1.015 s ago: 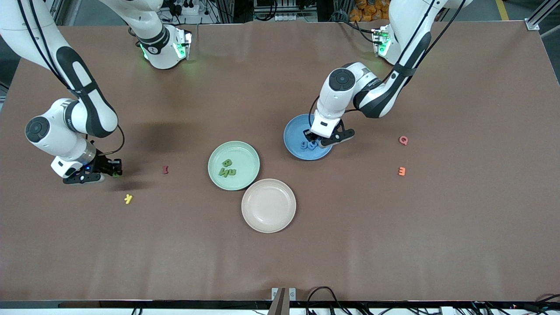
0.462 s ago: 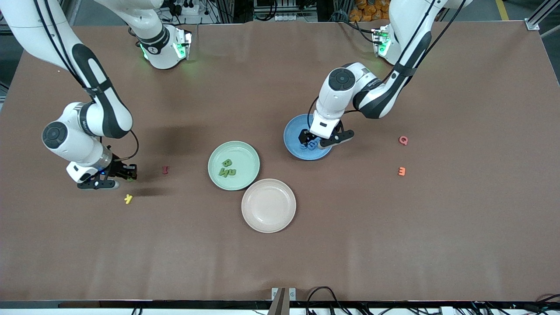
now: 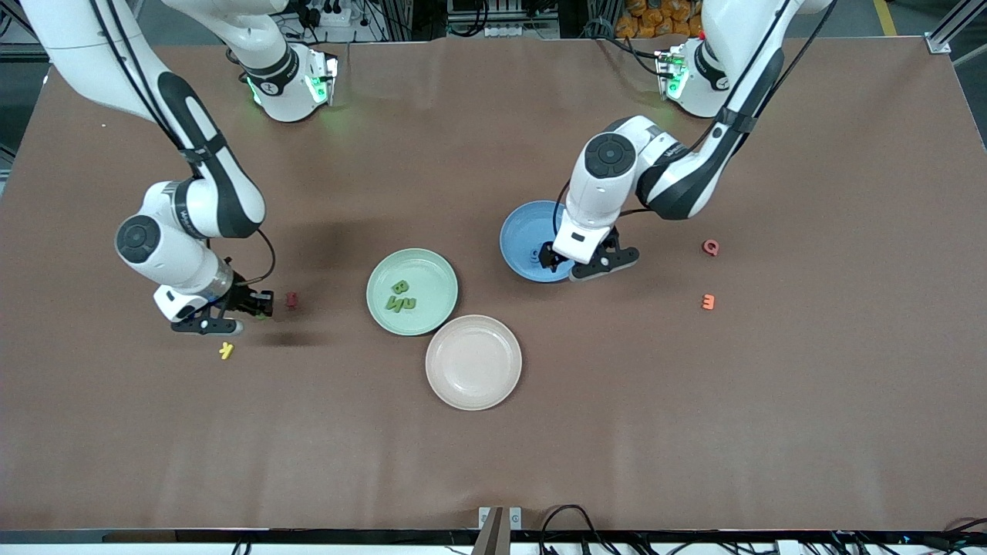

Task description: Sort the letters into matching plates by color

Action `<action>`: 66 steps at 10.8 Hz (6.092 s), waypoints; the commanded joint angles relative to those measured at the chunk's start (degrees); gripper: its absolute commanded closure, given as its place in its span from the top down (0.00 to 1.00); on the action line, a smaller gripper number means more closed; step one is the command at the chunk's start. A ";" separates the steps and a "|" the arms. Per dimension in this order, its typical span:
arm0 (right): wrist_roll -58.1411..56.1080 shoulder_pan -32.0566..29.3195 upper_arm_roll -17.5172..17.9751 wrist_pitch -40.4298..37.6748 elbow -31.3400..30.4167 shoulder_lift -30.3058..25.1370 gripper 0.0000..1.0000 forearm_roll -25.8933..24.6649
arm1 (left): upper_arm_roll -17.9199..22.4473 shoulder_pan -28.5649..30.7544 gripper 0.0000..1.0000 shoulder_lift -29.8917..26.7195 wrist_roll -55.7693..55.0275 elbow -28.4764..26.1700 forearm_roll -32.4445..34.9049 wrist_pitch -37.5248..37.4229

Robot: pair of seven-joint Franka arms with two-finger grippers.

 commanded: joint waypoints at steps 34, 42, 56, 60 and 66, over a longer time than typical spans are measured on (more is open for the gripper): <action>16.20 14.55 -0.66 -11.02 12.18 3.39 1.00 -0.69 | 11.12 17.76 1.00 -22.31 49.62 22.60 -12.80 -43.16; -1.46 6.55 -6.82 -12.17 13.14 3.04 1.00 -0.69 | 10.15 19.26 1.00 -22.22 49.62 27.27 -14.03 -46.60; -6.23 3.47 -9.02 -33.26 24.74 -3.63 1.00 -2.53 | 11.47 19.26 1.00 -22.39 63.25 28.67 -13.76 -49.15; -6.14 2.59 -9.20 -34.31 24.66 -8.03 1.00 -2.62 | 11.47 19.34 1.00 -22.48 62.72 28.15 -14.73 -48.36; -6.05 1.88 -9.46 -43.35 30.80 -10.41 1.00 -2.62 | 11.47 19.26 1.00 -24.32 62.28 24.21 -15.52 -46.70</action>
